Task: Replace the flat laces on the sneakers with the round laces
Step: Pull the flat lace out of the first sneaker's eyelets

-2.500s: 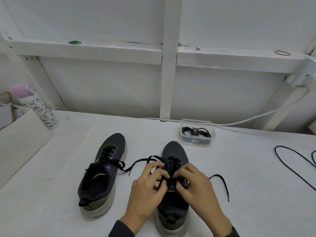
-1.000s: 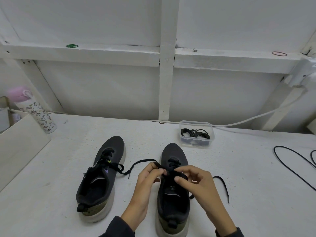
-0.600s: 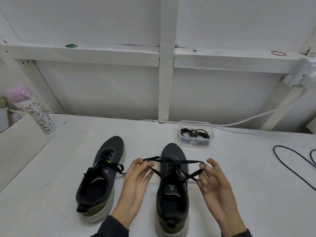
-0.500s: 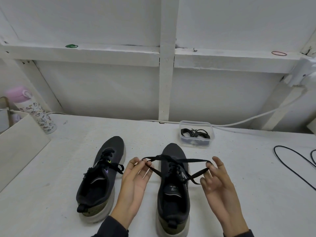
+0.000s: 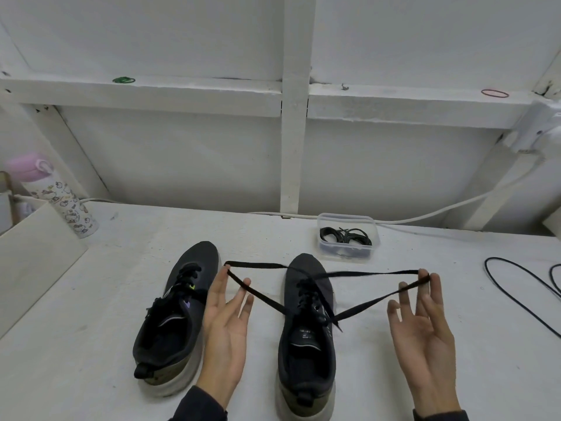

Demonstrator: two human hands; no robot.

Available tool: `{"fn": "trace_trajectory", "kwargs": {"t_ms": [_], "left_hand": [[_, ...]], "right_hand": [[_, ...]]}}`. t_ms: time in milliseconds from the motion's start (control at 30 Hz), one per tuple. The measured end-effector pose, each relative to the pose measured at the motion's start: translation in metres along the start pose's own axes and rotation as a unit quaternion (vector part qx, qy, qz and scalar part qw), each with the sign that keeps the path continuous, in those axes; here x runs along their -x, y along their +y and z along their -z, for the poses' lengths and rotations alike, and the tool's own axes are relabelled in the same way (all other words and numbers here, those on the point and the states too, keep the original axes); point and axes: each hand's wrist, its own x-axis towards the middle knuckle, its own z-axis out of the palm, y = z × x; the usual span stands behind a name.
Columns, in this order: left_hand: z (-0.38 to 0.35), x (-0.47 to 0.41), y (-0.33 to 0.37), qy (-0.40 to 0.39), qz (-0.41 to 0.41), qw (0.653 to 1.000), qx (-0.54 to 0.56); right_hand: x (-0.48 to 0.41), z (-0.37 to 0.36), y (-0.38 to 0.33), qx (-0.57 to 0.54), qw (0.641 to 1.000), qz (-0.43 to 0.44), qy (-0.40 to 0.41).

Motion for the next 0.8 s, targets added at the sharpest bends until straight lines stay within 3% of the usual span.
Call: {"fn": "trace_trajectory", "kwargs": {"t_ms": [100,200,333,433,500,567,700,800], "left_hand": [[0.009,-0.004,0.0,0.014,-0.006,0.999,-0.052],[0.012,-0.005,0.001,-0.005,0.051,0.987,-0.151],[0.008,0.004,-0.002,-0.018,0.108,0.958,-0.263],[0.006,0.013,-0.009,0.002,0.08,0.946,-0.314],[0.004,0.018,-0.012,0.007,0.07,0.941,-0.331],[0.003,0.021,-0.011,-0.013,0.087,0.939,-0.332],[0.001,0.029,-0.008,-0.122,0.143,0.917,-0.353],[0.001,0.034,-0.014,-0.162,0.122,0.898,-0.391]], "right_hand": [[-0.006,0.013,-0.004,0.029,0.999,0.012,0.009],[-0.014,0.024,-0.005,0.197,0.98,-0.005,0.016],[-0.016,0.035,0.004,0.478,0.877,-0.046,0.014],[-0.012,0.035,0.009,0.599,0.801,0.007,0.004],[-0.005,0.029,0.011,0.636,0.77,0.052,-0.008],[0.001,0.019,0.012,0.642,0.763,0.058,-0.048],[0.016,-0.005,0.01,0.6,0.773,-0.082,-0.187],[0.022,-0.014,0.018,0.596,0.771,-0.076,-0.211]]}}
